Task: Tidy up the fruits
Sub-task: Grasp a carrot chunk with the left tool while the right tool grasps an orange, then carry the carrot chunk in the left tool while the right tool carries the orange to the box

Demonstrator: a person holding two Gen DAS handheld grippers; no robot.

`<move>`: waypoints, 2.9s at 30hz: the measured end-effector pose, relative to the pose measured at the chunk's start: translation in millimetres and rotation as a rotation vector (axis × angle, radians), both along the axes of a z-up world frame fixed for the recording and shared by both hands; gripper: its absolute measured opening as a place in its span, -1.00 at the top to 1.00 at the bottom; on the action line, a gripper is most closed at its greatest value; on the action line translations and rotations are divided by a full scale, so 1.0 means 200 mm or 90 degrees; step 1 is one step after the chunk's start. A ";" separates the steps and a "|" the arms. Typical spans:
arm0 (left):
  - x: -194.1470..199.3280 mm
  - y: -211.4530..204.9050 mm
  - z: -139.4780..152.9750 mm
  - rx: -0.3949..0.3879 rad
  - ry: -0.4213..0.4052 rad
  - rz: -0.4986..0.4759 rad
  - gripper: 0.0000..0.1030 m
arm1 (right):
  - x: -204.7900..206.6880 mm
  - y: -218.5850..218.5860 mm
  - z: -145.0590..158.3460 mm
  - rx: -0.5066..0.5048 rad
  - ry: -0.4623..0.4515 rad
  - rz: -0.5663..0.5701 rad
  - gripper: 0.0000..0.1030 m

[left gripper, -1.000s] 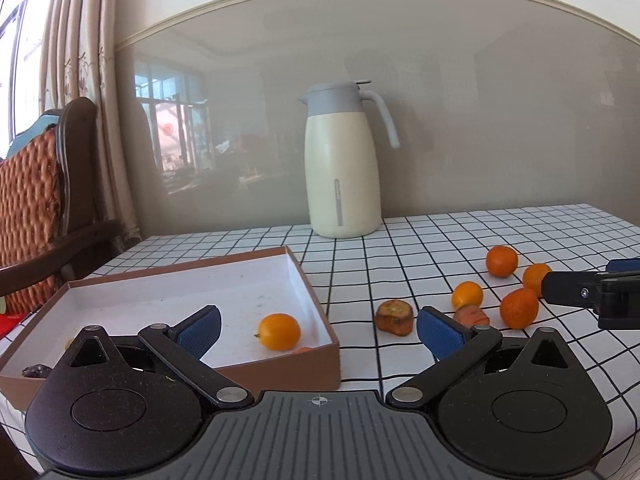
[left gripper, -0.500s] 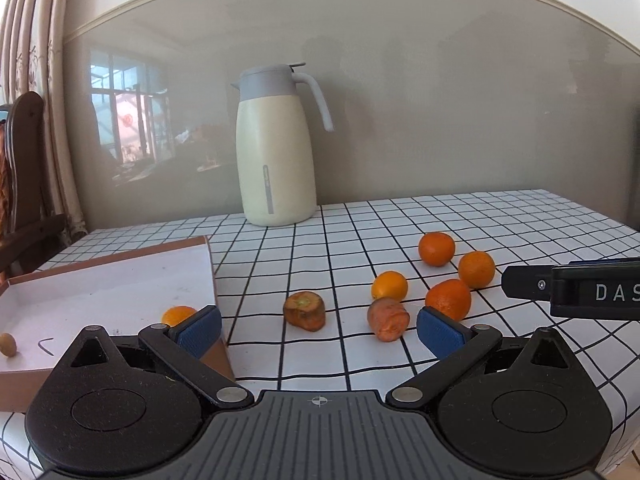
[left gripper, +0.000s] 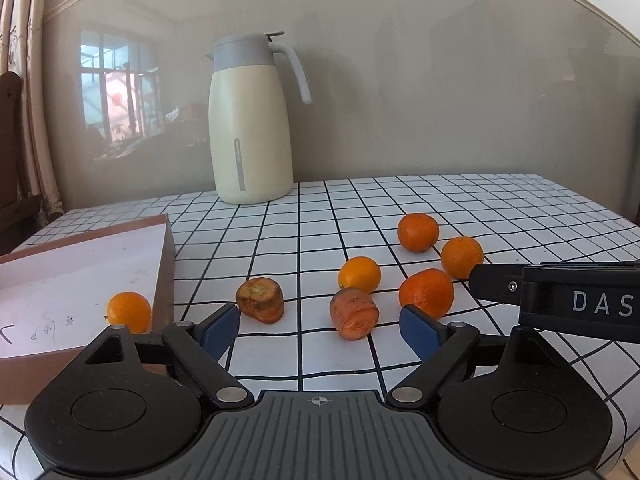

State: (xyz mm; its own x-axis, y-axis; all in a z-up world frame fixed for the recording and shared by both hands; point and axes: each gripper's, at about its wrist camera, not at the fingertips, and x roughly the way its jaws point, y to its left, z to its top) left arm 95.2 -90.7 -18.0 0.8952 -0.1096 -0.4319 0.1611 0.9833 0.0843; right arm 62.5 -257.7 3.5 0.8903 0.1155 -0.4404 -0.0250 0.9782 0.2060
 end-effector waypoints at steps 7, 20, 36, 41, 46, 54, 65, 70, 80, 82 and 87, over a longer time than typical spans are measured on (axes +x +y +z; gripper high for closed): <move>0.06 -0.03 -0.03 0.001 0.021 0.012 -0.38 | 0.03 0.02 0.01 0.010 -0.003 0.003 -0.03; 0.15 -0.09 -0.05 -0.007 0.049 0.002 -0.01 | 0.04 -0.01 0.00 0.012 -0.004 -0.006 -0.03; 0.16 -0.05 -0.07 -0.010 0.061 0.017 0.34 | 0.11 0.06 -0.02 0.013 0.007 0.005 0.03; 0.15 0.00 -0.07 0.002 0.057 0.030 0.34 | 0.15 0.11 -0.05 0.009 0.025 0.007 0.05; 0.15 0.04 -0.07 0.004 0.057 0.039 0.34 | 0.20 0.13 -0.07 0.018 0.041 -0.001 0.06; 0.15 0.05 -0.07 0.008 0.052 0.038 0.34 | 0.27 0.15 -0.10 0.033 0.067 -0.010 0.31; 0.13 0.05 -0.08 0.004 0.045 0.042 0.34 | 0.22 0.13 -0.09 0.011 0.069 -0.009 0.43; 0.11 0.07 -0.07 -0.012 0.047 0.042 0.35 | 0.16 0.10 -0.07 0.000 0.058 -0.003 0.43; 0.02 0.08 -0.07 0.009 0.038 0.018 0.38 | 0.04 0.08 -0.06 -0.033 0.059 0.029 0.43; 0.01 0.09 -0.07 0.007 0.039 0.020 0.40 | 0.03 0.08 -0.06 -0.035 0.060 0.030 0.43; -0.01 0.09 -0.08 0.012 0.028 0.016 0.41 | 0.01 0.08 -0.07 -0.039 0.060 0.028 0.43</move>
State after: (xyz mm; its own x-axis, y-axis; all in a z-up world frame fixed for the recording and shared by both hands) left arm 93.6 -73.3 -34.2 0.8778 -0.0790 -0.4725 0.1408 0.9853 0.0970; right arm 64.8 -242.5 -9.8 0.8394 0.1242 -0.5291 -0.0517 0.9874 0.1497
